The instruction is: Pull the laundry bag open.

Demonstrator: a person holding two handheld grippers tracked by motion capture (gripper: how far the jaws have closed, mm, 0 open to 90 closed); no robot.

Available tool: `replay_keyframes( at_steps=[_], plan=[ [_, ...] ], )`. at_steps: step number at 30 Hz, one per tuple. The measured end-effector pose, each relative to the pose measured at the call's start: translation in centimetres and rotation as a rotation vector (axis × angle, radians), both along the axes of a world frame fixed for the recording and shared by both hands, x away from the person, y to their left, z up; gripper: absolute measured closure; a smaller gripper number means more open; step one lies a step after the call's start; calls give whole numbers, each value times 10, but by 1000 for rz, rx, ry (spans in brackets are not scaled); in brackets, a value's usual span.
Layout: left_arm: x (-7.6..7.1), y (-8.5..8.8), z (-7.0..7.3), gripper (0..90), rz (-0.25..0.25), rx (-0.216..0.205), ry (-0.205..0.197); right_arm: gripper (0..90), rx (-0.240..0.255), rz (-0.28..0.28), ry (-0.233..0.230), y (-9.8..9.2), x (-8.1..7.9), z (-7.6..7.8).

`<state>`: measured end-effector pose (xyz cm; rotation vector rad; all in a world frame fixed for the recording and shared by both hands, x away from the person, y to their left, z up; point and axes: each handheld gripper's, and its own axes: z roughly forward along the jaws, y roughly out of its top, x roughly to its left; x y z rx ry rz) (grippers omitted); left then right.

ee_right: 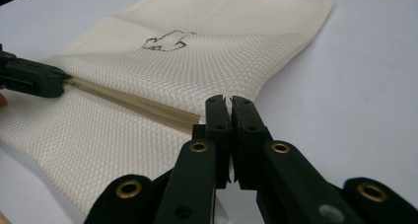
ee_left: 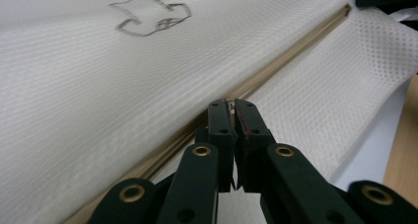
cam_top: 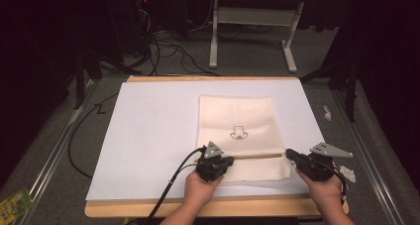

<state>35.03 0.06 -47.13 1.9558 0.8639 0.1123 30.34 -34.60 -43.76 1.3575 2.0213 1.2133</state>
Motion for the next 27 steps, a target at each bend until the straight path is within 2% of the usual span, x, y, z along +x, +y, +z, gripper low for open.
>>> replay_keyframes(
  at_steps=[1,2,4,5,6,7,8,9,10,11,12,13,15,17,18,19,20,21,22,23,24,25,27],
  plan=[
    [1,7,1,874,9,11,1,885,-3,-4,-2,-1,0,0],
    [1,7,1,874,9,11,1,885,-3,-4,-2,-1,0,0],
    [1,25,4,874,17,33,3,885,0,-13,1,-3,-1,0],
    [0,41,6,875,34,41,11,885,2,-20,1,-4,0,1],
    [0,41,6,875,34,41,11,886,-3,-23,-6,-5,0,1],
    [0,63,7,875,82,57,17,886,-8,-34,-8,-6,0,2],
    [0,63,7,875,82,57,17,886,-8,-34,-8,-6,0,2],
    [1,80,6,875,109,41,39,886,-4,-47,-9,-10,1,2],
    [1,97,3,875,107,-14,71,885,35,-44,0,-20,2,1],
    [-3,98,3,875,115,14,49,884,51,-31,10,-19,2,0],
    [-3,98,3,875,115,14,49,884,51,-31,10,-19,2,0],
    [-6,97,1,875,106,49,36,884,-28,-27,5,-7,1,-1],
    [-4,100,-3,871,94,38,79,879,-29,-29,16,-4,3,-1],
    [-4,102,-4,866,91,37,76,873,-21,-23,25,-5,4,-3],
    [-3,102,-4,853,92,43,69,862,-14,-17,48,-6,5,-7],
    [-2,106,-3,697,90,13,62,799,-30,-4,77,-7,5,-14],
    [-2,106,-3,612,90,13,62,799,-30,-4,77,-7,5,-14],
    [0,112,2,557,120,-23,45,664,-19,-6,71,-9,4,-16],
    [0,112,2,512,120,-23,45,664,-19,-6,71,-9,4,-16],
    [1,119,7,470,155,-43,0,533,-1,-18,35,-13,3,-12],
    [1,119,7,431,155,-43,0,533,-1,-18,35,-13,3,-12],
    [3,132,13,380,210,-4,-97,371,1,-52,-16,-21,4,-9],
    [6,145,15,277,263,73,-186,248,-3,-101,-43,-29,6,-7]
  ],
)
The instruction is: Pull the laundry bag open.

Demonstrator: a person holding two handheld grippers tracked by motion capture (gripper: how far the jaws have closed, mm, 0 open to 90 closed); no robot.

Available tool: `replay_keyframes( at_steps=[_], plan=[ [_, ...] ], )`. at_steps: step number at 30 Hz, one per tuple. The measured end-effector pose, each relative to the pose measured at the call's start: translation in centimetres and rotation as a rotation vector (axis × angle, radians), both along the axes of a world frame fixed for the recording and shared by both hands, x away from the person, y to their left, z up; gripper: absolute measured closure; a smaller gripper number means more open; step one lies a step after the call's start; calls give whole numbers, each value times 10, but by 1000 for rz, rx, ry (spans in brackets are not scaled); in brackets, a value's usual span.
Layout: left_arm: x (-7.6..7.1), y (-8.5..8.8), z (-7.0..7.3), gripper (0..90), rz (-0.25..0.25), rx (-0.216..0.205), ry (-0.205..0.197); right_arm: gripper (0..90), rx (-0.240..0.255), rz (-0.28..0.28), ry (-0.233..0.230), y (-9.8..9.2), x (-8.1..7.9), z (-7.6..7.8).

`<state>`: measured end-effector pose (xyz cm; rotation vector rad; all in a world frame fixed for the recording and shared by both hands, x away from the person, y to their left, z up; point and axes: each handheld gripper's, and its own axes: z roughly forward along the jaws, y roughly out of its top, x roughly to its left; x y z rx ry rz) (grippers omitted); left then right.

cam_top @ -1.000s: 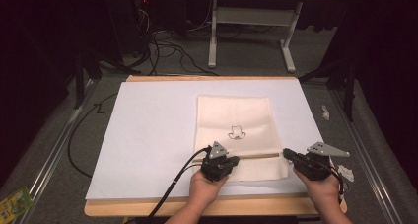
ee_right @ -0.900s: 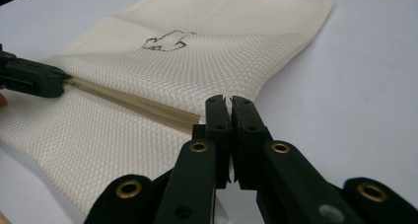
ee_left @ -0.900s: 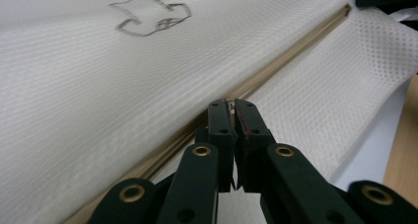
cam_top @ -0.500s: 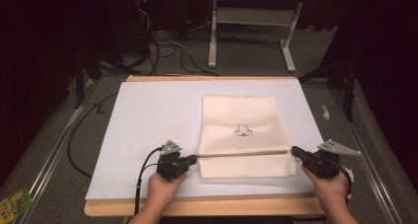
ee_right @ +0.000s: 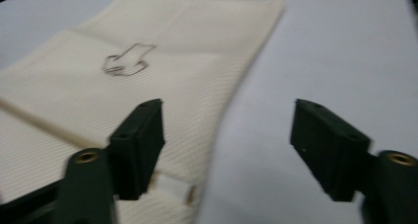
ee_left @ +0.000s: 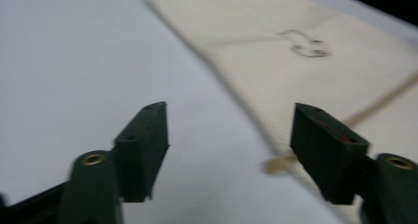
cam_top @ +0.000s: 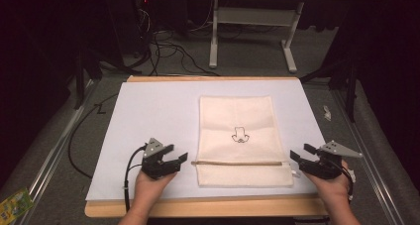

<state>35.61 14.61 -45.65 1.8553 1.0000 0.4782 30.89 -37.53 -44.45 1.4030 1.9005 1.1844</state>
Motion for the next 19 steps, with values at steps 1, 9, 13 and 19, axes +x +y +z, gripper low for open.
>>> replay_keyframes(
  at_steps=[1,9,13,19],
  plan=[
    [0,0,0,239,0,0,0,248,0,0,0,0,0,0],
    [4,64,3,96,163,54,-44,90,-45,-131,3,-47,3,-10],
    [6,60,4,62,157,56,-50,90,-55,-121,-18,-41,3,-8],
    [8,61,2,13,146,67,-16,84,-71,-99,-28,-35,4,-6]
  ],
)
